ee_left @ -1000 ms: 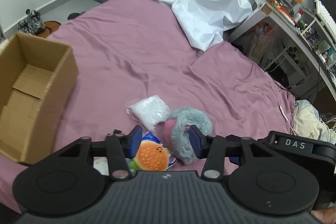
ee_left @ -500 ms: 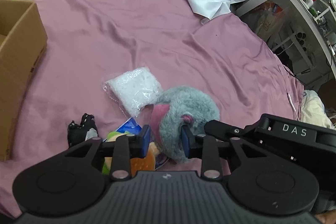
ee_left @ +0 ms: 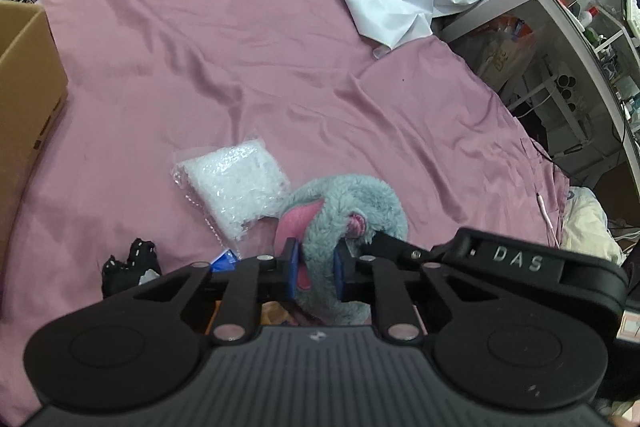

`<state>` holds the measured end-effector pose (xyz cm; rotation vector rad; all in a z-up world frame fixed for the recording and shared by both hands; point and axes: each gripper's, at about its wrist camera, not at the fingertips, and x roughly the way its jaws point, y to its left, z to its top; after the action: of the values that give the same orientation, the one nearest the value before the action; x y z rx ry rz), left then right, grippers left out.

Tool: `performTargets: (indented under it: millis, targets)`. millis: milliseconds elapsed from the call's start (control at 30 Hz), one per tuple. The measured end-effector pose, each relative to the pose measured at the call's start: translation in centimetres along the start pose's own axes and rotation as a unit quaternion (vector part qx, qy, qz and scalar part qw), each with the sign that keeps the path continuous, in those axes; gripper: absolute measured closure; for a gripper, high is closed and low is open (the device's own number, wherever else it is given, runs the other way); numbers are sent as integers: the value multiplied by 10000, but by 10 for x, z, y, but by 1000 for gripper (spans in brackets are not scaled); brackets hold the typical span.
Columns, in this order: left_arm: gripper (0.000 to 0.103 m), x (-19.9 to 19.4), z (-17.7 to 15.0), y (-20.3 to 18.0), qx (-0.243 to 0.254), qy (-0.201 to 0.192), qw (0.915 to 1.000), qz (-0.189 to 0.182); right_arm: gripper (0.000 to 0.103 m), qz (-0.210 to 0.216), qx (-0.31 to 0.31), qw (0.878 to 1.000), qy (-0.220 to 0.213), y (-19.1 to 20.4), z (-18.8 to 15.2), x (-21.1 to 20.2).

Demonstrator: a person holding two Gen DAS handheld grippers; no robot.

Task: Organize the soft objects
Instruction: 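Lift the grey plush mouse and carry it over the cardboard box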

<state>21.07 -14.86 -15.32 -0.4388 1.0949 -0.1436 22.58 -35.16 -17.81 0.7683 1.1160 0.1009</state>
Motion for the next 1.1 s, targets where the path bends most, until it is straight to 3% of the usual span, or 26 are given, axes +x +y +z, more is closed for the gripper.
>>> performTargets:
  millis: [200, 533, 1100]
  targets:
    - [89, -24, 1, 0, 23, -169, 9998, -94, 86, 175, -270, 9993, -188, 6, -7, -18]
    - [89, -82, 2, 10, 97, -561, 9984, -32, 88, 712, -771, 9941, -288, 38, -26, -45]
    - [89, -149, 8, 49, -87, -1034, 9946, 73, 88, 1144, -1489, 9810, -485, 104, -69, -63]
